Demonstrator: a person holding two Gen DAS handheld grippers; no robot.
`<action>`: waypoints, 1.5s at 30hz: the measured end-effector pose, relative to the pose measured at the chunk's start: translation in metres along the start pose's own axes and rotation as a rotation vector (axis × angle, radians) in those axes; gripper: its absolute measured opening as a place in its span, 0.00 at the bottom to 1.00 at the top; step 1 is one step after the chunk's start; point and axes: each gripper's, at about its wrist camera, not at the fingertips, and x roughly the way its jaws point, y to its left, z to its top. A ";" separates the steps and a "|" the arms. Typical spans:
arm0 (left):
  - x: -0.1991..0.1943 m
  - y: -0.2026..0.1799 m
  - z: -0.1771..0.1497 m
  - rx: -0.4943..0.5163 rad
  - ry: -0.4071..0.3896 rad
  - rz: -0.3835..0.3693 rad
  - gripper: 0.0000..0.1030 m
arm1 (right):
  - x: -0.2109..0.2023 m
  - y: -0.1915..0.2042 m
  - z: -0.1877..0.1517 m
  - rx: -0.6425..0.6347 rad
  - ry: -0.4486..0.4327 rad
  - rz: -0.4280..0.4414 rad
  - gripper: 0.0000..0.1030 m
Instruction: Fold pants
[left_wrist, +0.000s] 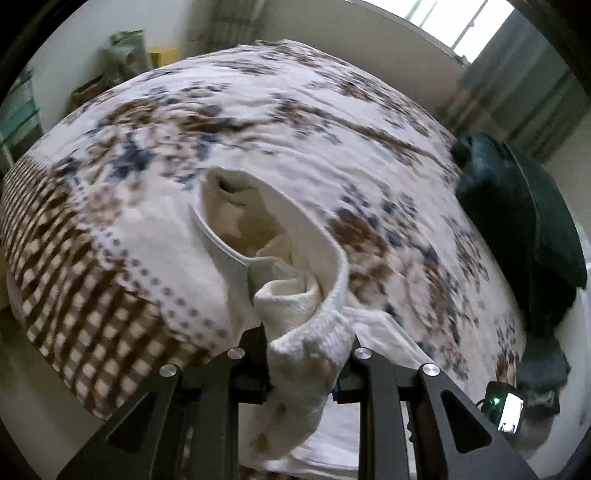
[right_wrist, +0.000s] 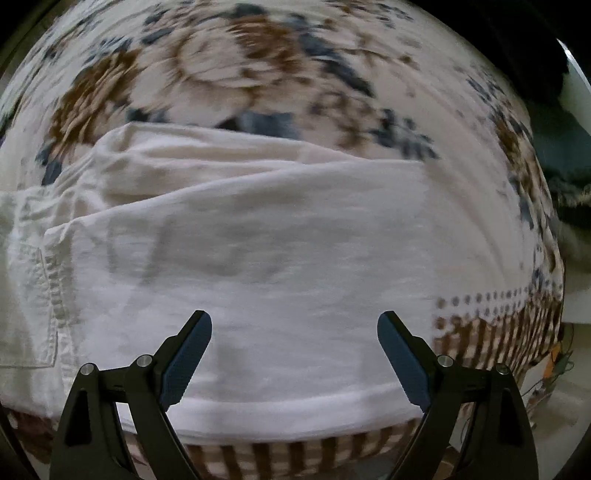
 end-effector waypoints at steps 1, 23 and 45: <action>0.000 -0.013 -0.003 0.021 0.004 0.005 0.19 | 0.000 -0.014 -0.001 0.019 -0.002 0.006 0.91; 0.089 -0.241 -0.171 0.644 0.242 0.055 0.18 | 0.047 -0.253 -0.030 0.294 0.046 -0.044 0.91; 0.115 -0.266 -0.197 0.765 0.361 0.133 0.72 | 0.072 -0.280 -0.046 0.358 0.114 0.049 0.91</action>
